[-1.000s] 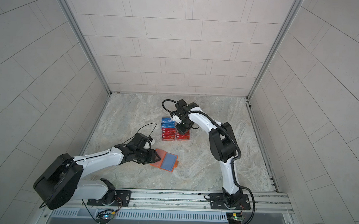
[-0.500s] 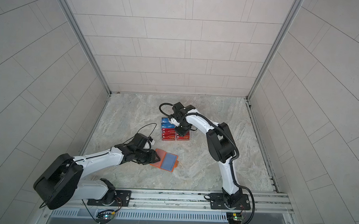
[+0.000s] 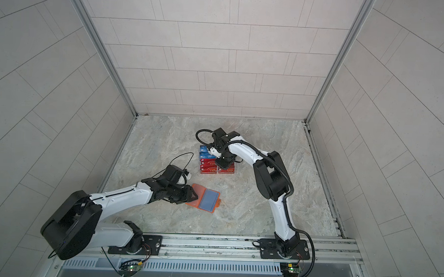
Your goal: Put the credit cards into the card holder
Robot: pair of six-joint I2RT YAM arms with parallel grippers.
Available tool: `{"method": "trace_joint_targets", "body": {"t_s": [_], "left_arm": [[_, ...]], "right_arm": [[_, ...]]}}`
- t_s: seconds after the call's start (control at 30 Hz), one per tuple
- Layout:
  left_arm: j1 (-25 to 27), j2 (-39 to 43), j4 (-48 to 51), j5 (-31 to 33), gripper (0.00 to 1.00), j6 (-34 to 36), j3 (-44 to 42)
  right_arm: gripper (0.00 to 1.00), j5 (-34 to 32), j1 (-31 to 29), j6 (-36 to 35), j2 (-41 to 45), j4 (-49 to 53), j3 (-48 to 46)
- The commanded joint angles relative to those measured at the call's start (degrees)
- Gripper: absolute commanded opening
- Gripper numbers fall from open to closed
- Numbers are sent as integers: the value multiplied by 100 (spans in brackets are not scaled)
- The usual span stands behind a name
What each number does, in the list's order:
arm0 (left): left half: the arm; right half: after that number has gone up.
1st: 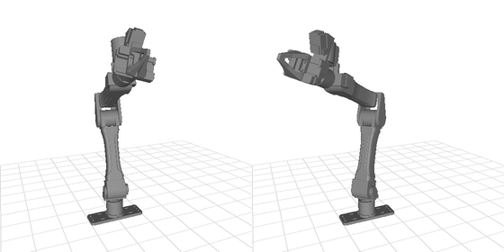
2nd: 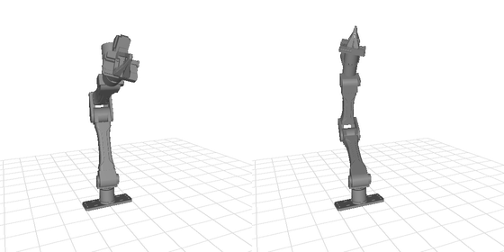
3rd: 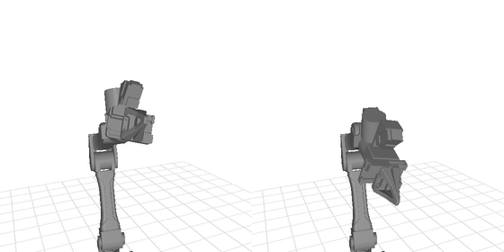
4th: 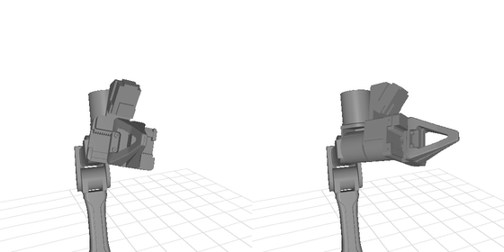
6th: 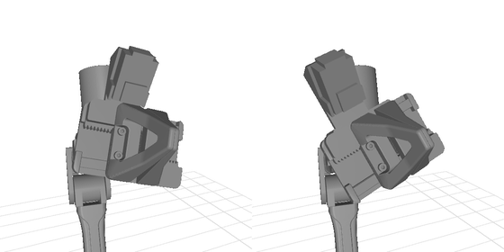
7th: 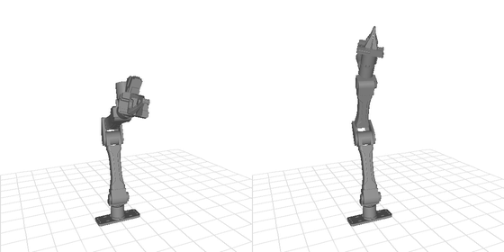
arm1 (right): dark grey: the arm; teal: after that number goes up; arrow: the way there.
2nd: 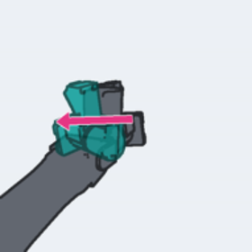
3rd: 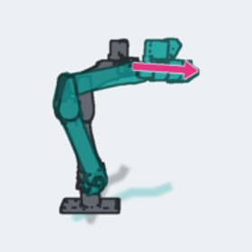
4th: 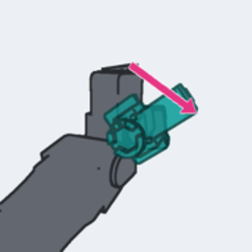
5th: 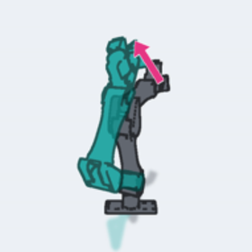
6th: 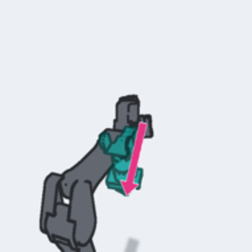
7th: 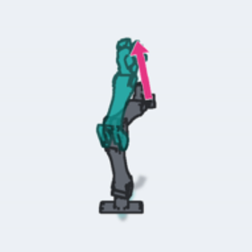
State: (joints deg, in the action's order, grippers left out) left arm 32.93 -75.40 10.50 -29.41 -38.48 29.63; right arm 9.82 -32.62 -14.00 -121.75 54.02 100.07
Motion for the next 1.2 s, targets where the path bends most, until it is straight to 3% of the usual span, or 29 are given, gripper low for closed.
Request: {"method": "trace_joint_targets", "body": {"t_s": [0.0,0.13,0.53,1.17], "left_arm": [[16,86,136,58,43,86,113],[21,105,162,82,43,87,102],[21,36,92,49,43,8,154],[21,-109,263,90,43,88,299]], "right_arm": [[26,93,-54,-173,109,248,-47],[20,83,-95,-181,73,296,-49],[18,-70,-154,-270,-67,458,208],[0,220,-164,-349,85,558,298]]}}
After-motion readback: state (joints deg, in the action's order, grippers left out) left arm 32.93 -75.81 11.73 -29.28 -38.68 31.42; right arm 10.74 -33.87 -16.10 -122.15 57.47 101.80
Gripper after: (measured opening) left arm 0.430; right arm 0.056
